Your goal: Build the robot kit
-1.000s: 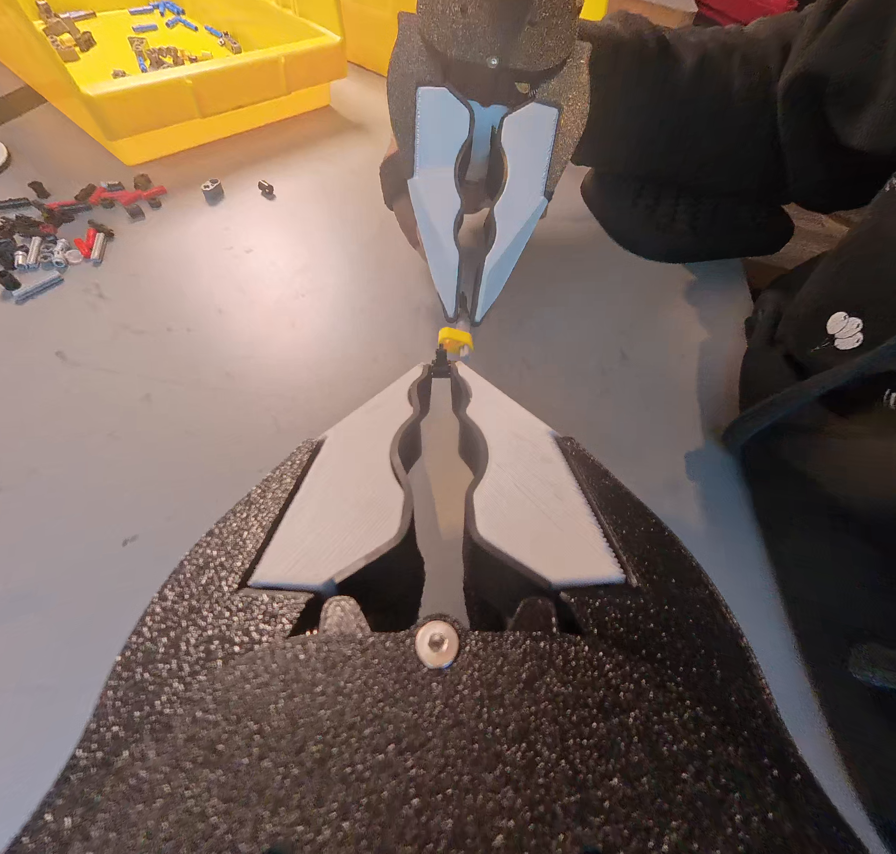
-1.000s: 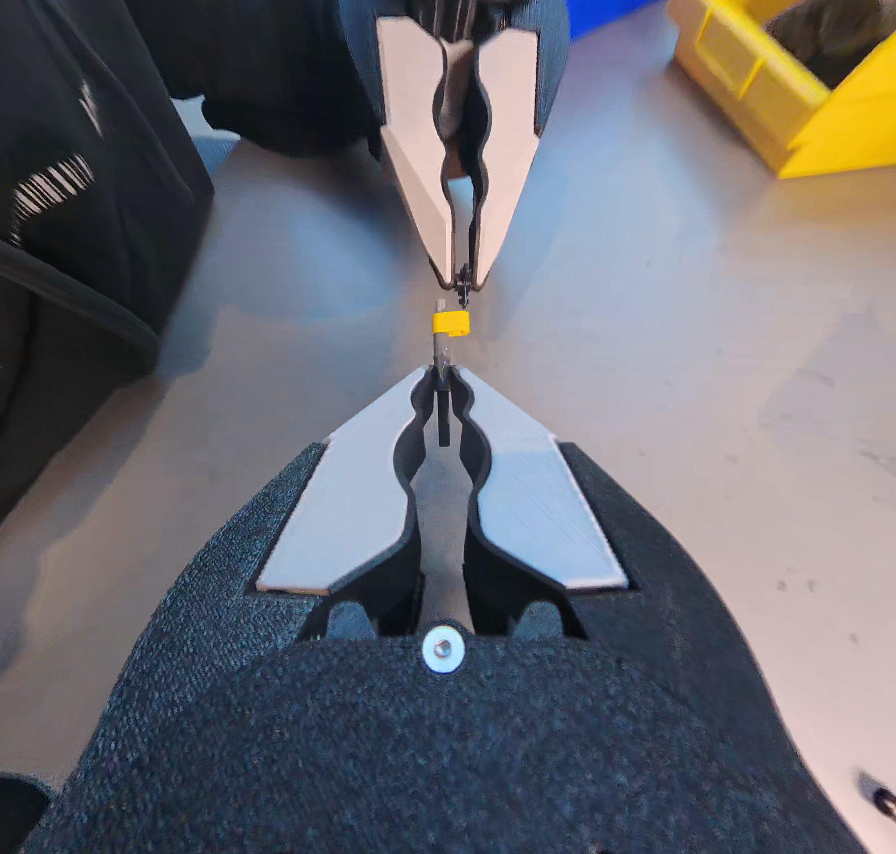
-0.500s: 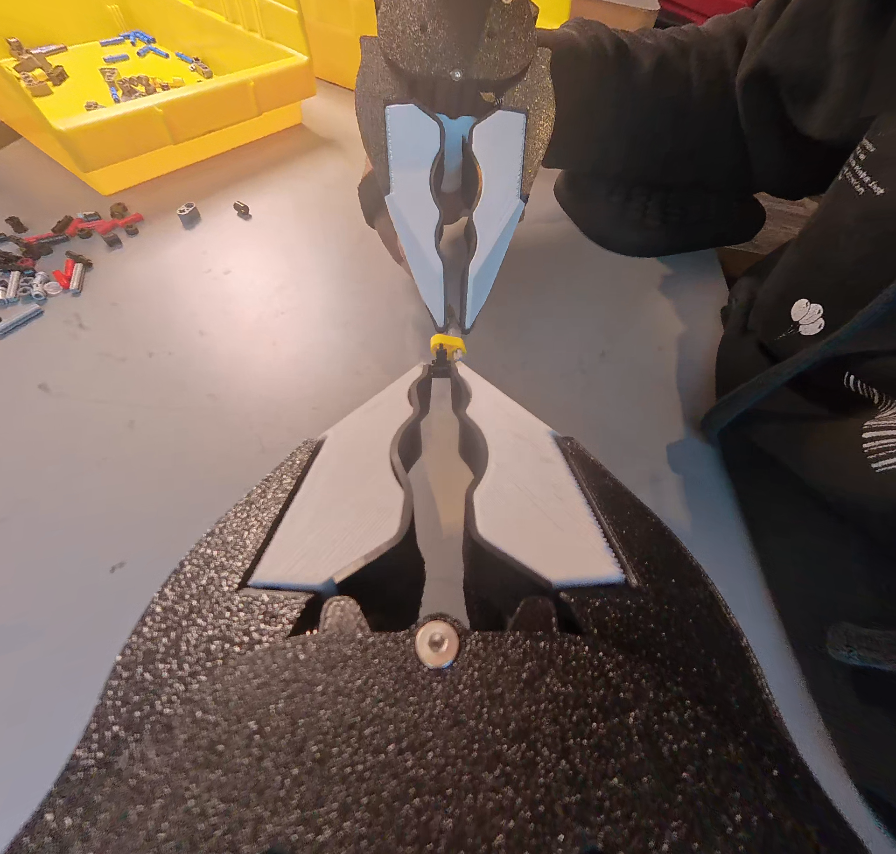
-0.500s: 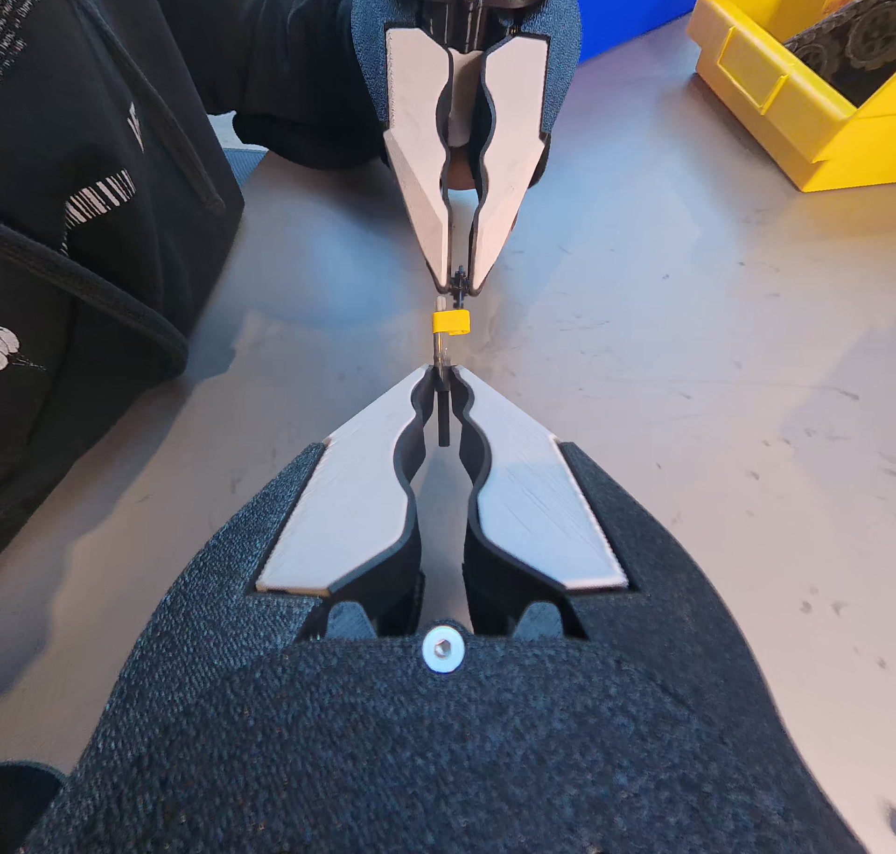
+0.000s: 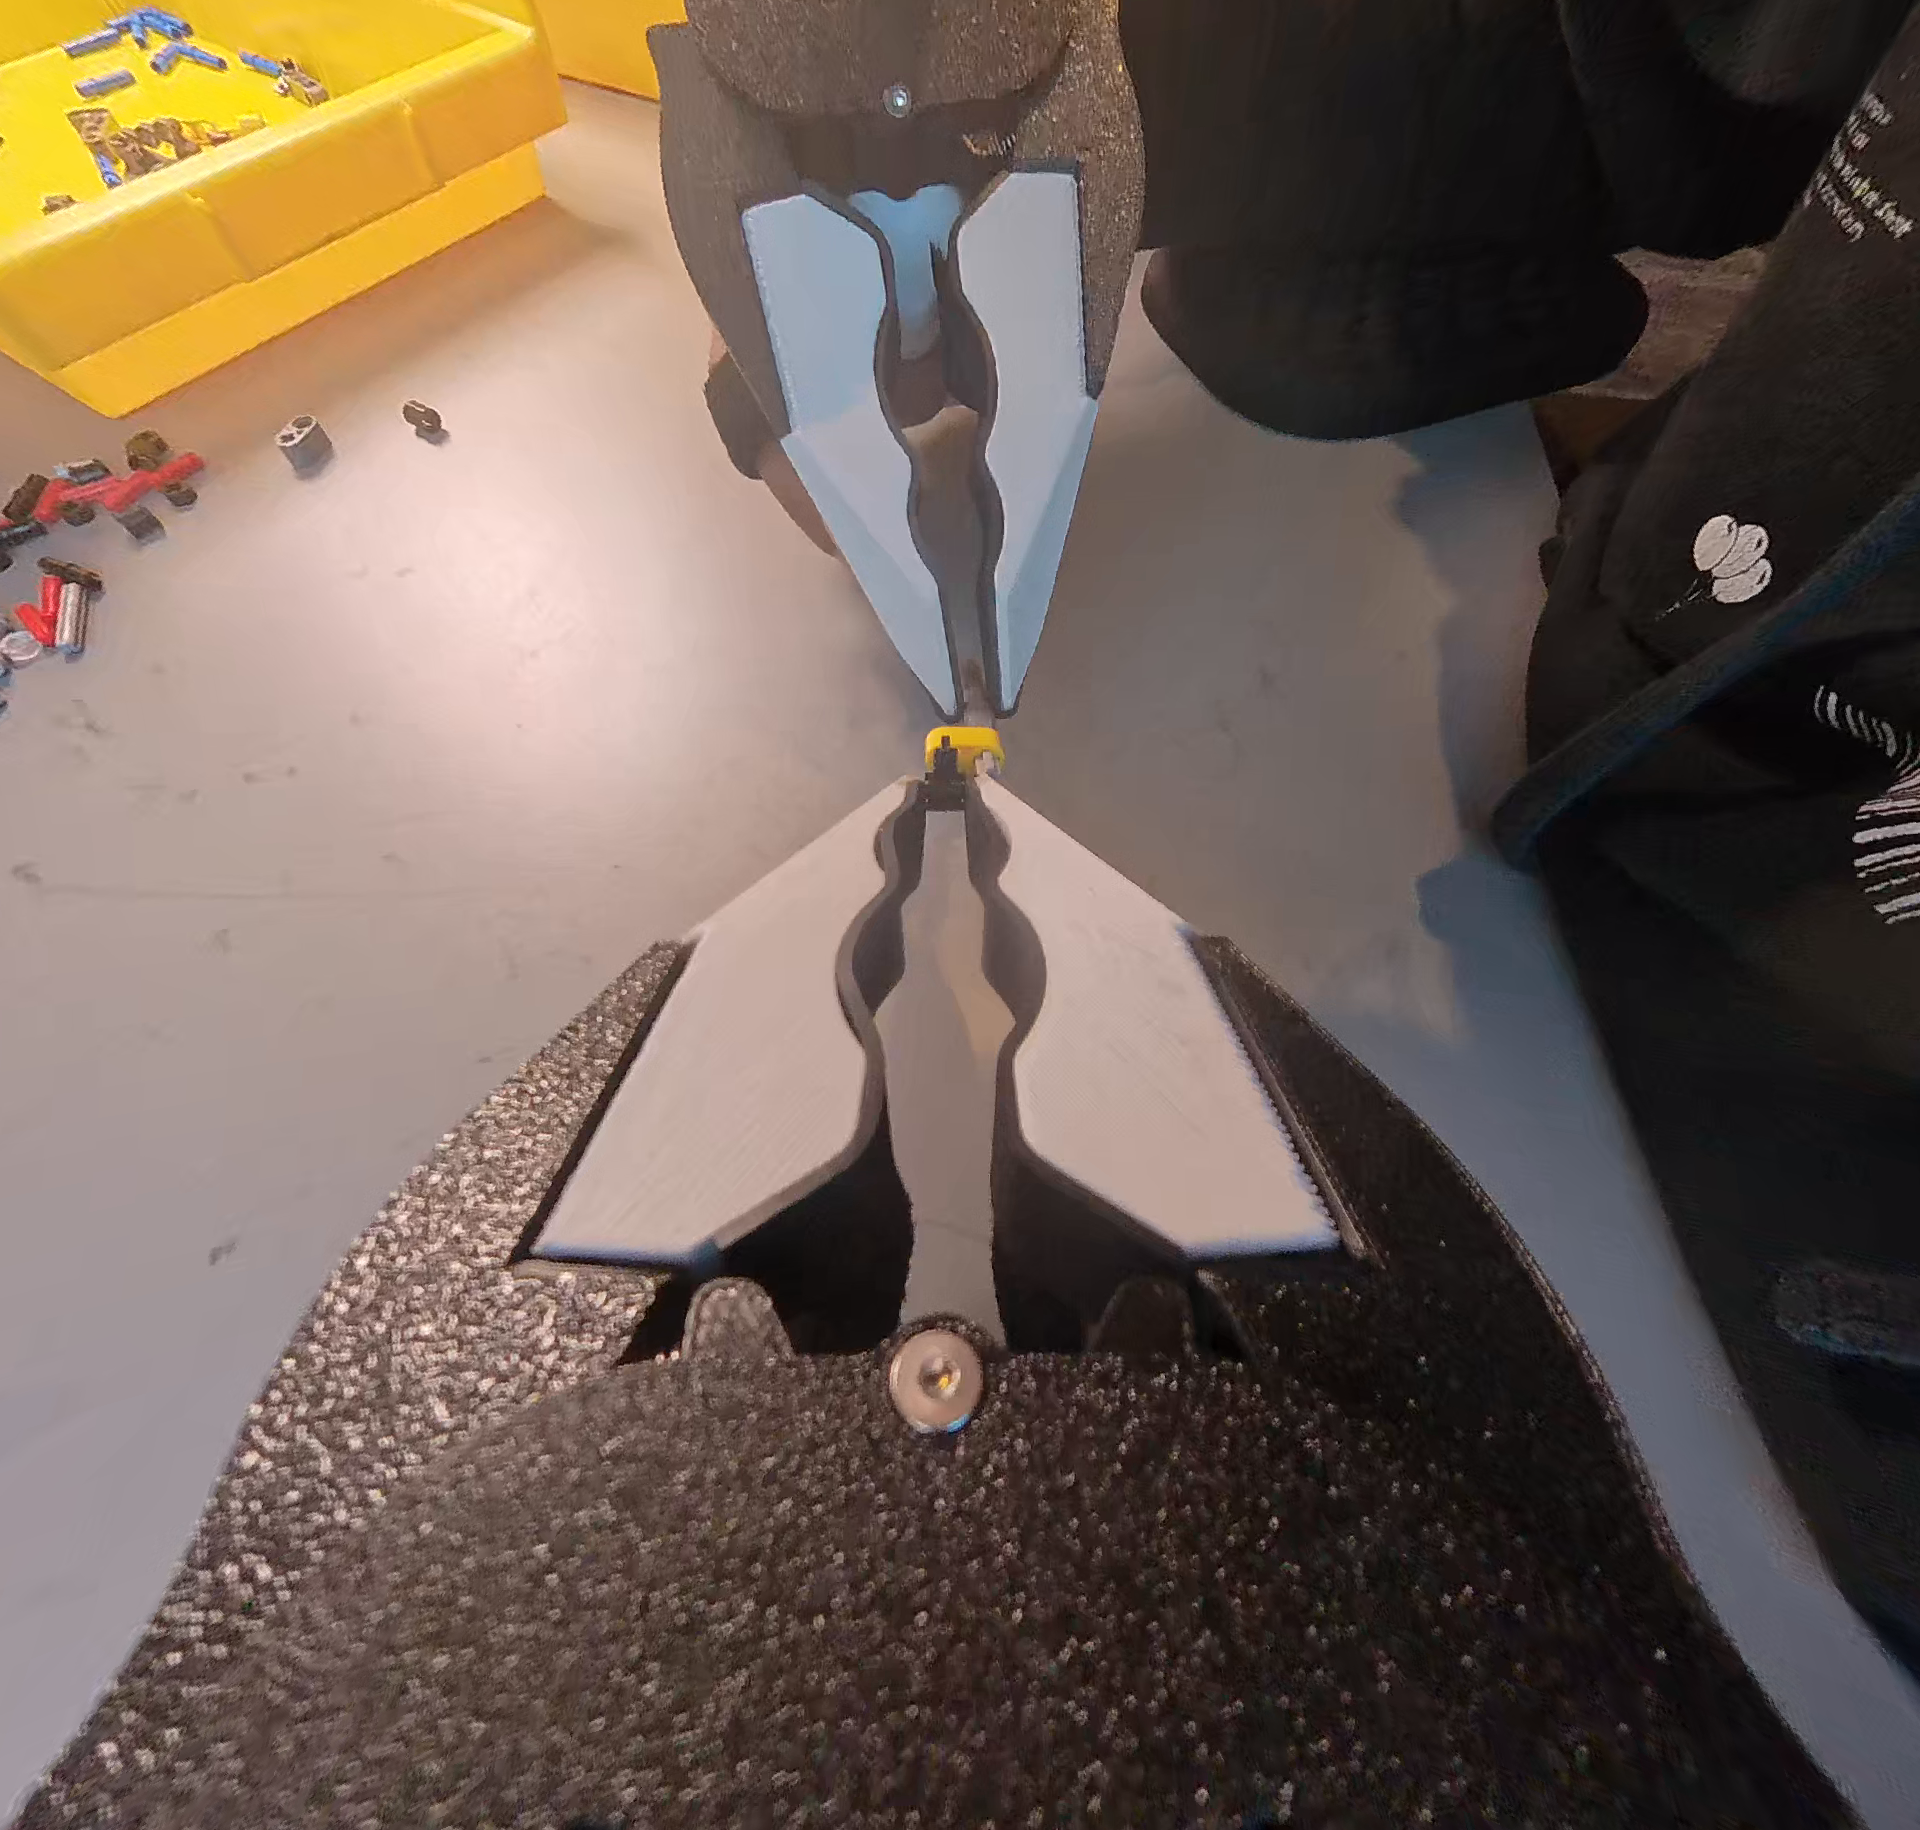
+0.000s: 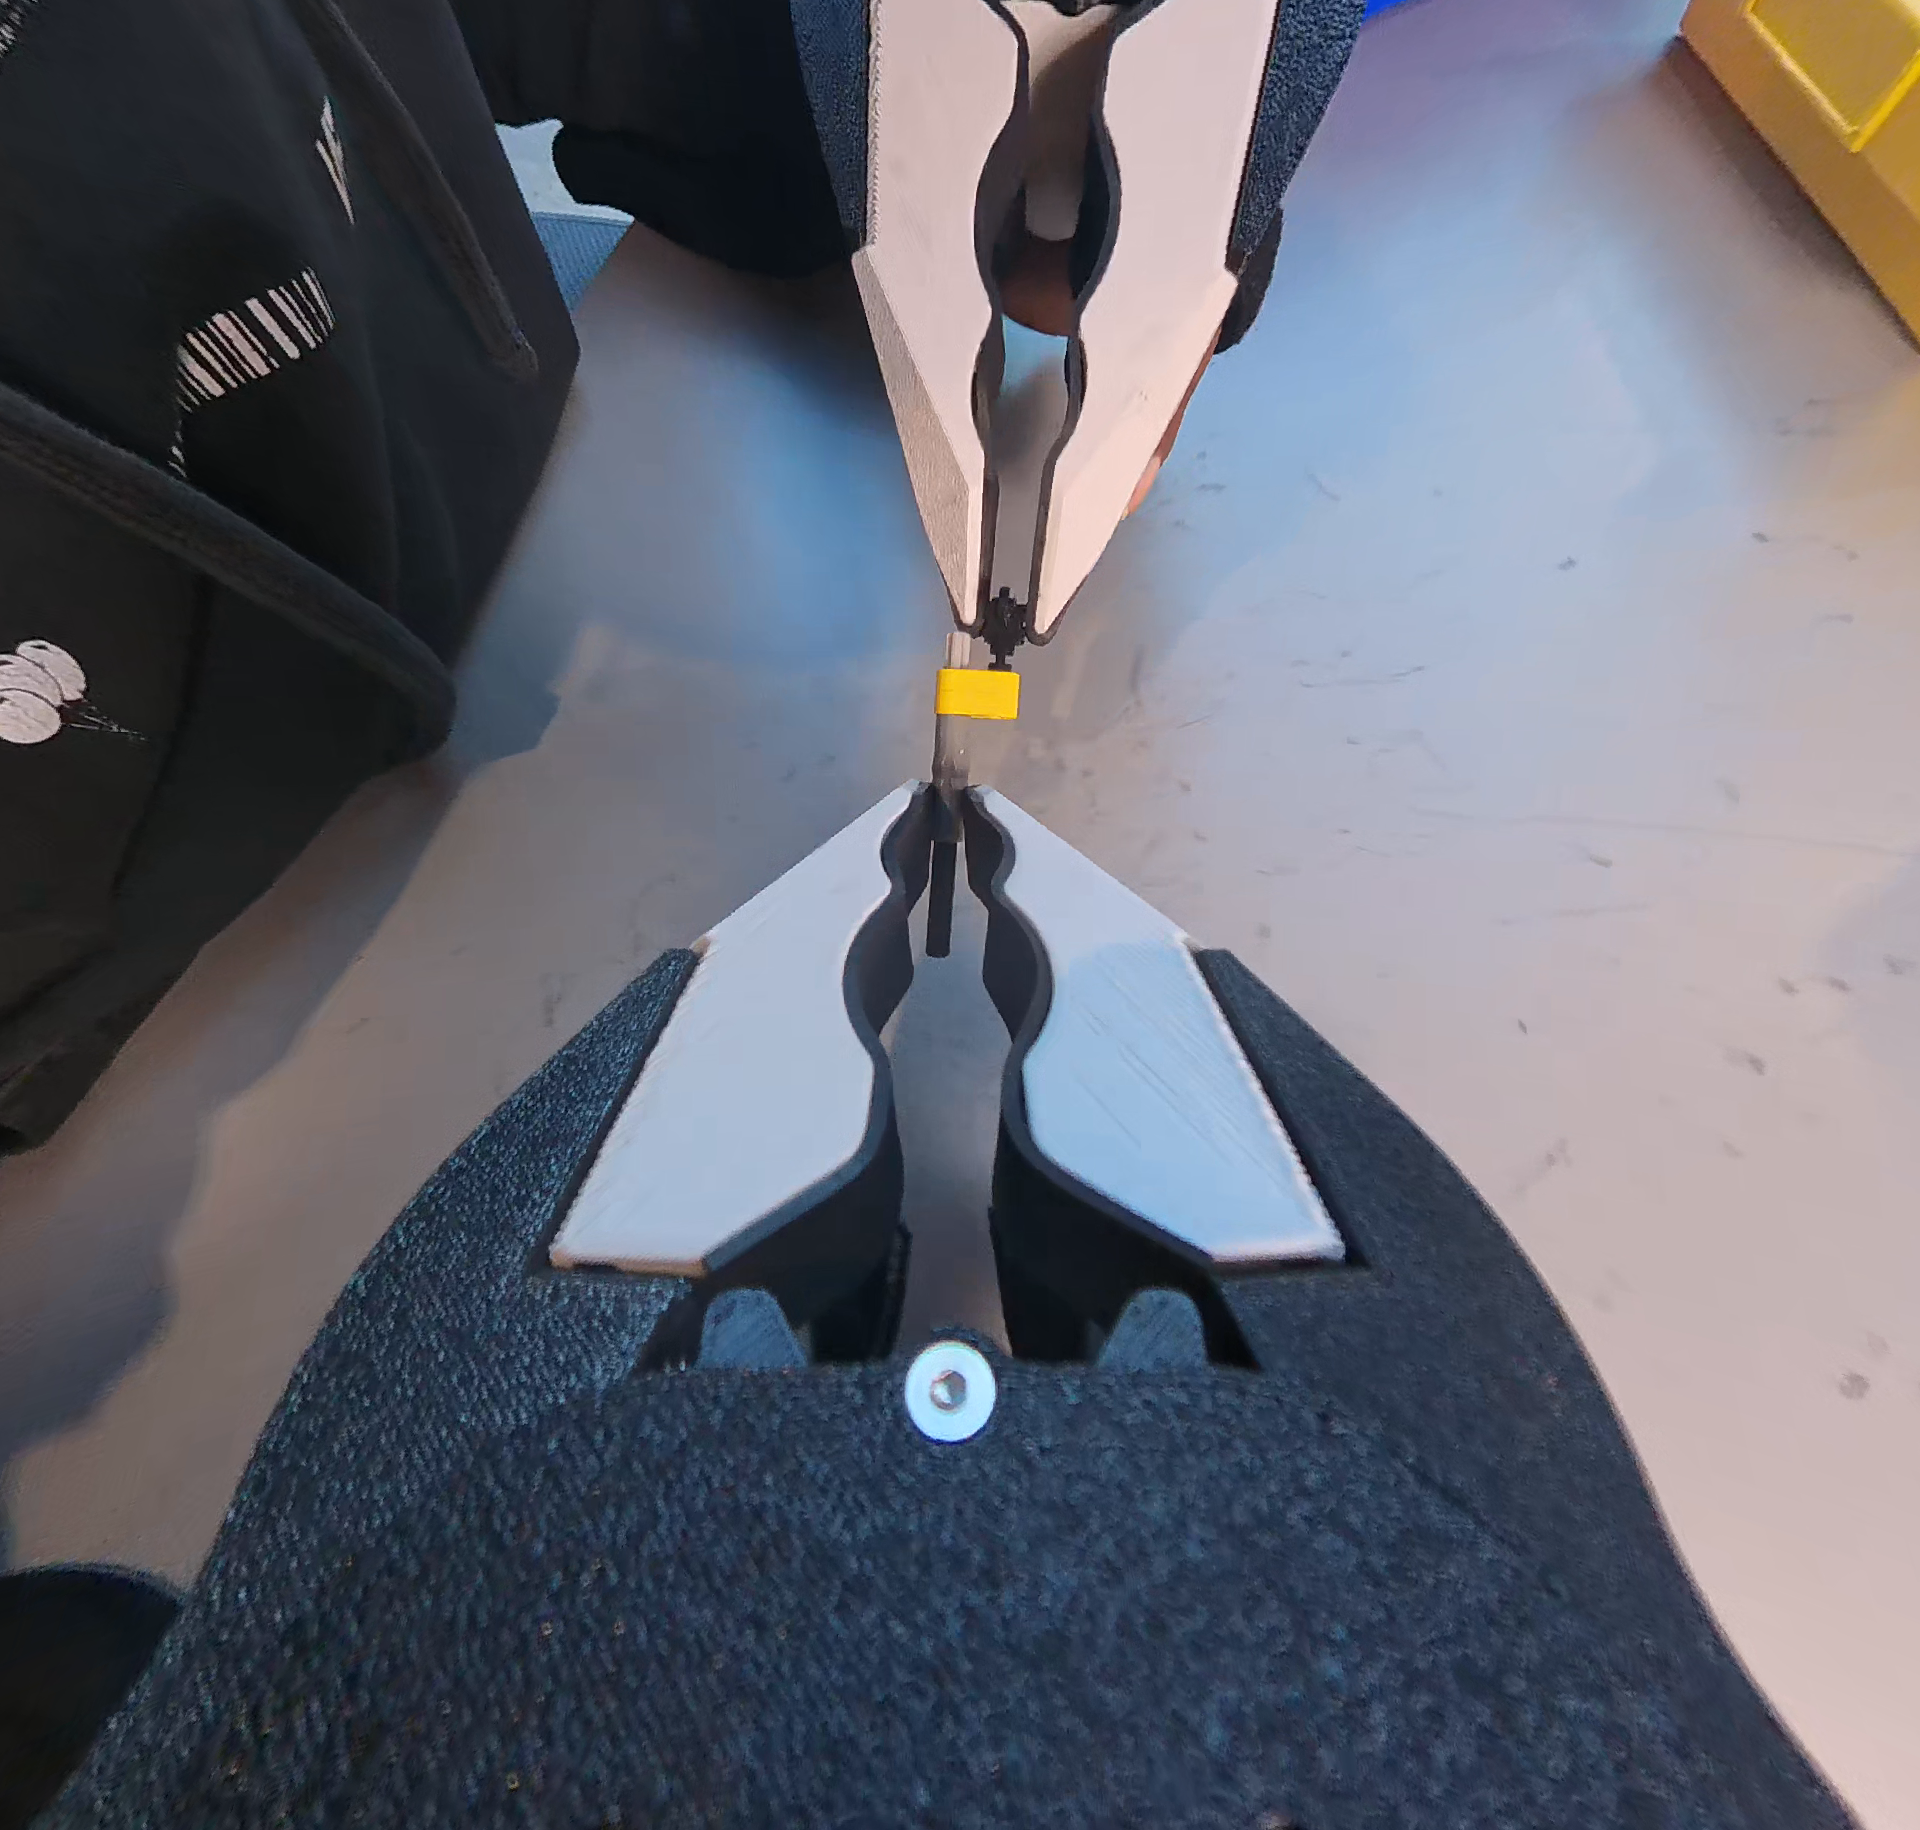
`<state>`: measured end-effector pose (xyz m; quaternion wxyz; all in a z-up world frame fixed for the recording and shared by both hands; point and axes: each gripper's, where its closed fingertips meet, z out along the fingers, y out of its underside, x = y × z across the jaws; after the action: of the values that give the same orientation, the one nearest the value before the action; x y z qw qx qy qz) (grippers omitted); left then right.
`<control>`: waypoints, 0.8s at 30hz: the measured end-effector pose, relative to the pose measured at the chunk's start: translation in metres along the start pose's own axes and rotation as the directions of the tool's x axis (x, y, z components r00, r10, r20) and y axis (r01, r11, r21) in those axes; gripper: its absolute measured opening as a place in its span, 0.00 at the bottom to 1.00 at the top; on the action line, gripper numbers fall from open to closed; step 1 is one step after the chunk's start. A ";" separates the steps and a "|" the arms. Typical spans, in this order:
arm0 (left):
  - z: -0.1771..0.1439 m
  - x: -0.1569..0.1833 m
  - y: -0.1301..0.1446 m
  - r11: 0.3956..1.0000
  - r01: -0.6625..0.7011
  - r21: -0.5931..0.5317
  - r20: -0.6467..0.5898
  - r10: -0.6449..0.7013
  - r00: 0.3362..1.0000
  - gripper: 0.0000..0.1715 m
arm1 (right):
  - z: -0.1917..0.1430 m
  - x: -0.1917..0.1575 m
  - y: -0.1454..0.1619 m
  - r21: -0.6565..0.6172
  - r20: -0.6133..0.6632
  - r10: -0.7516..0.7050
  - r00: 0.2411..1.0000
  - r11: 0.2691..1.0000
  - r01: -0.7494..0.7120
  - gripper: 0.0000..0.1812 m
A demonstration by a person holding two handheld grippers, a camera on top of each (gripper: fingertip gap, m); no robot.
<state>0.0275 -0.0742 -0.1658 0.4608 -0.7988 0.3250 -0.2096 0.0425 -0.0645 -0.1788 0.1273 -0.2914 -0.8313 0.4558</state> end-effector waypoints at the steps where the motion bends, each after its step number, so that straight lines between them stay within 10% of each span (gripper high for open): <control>1: 0.001 0.001 0.002 1.000 -0.004 -0.012 -0.004 0.004 1.000 0.04 | 0.001 -0.001 0.001 -0.011 0.007 0.000 1.000 1.000 0.000 0.03; 24: 0.025 0.013 0.040 0.974 -0.058 -0.221 -0.045 0.050 0.998 0.07 | 0.015 -0.013 0.030 -0.277 0.032 -0.007 0.999 0.961 0.016 0.03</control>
<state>0.0394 -0.0834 -0.2126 0.3679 -0.8319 0.3768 -0.1750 0.0569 -0.0695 -0.2115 0.0752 -0.2945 -0.8905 0.3386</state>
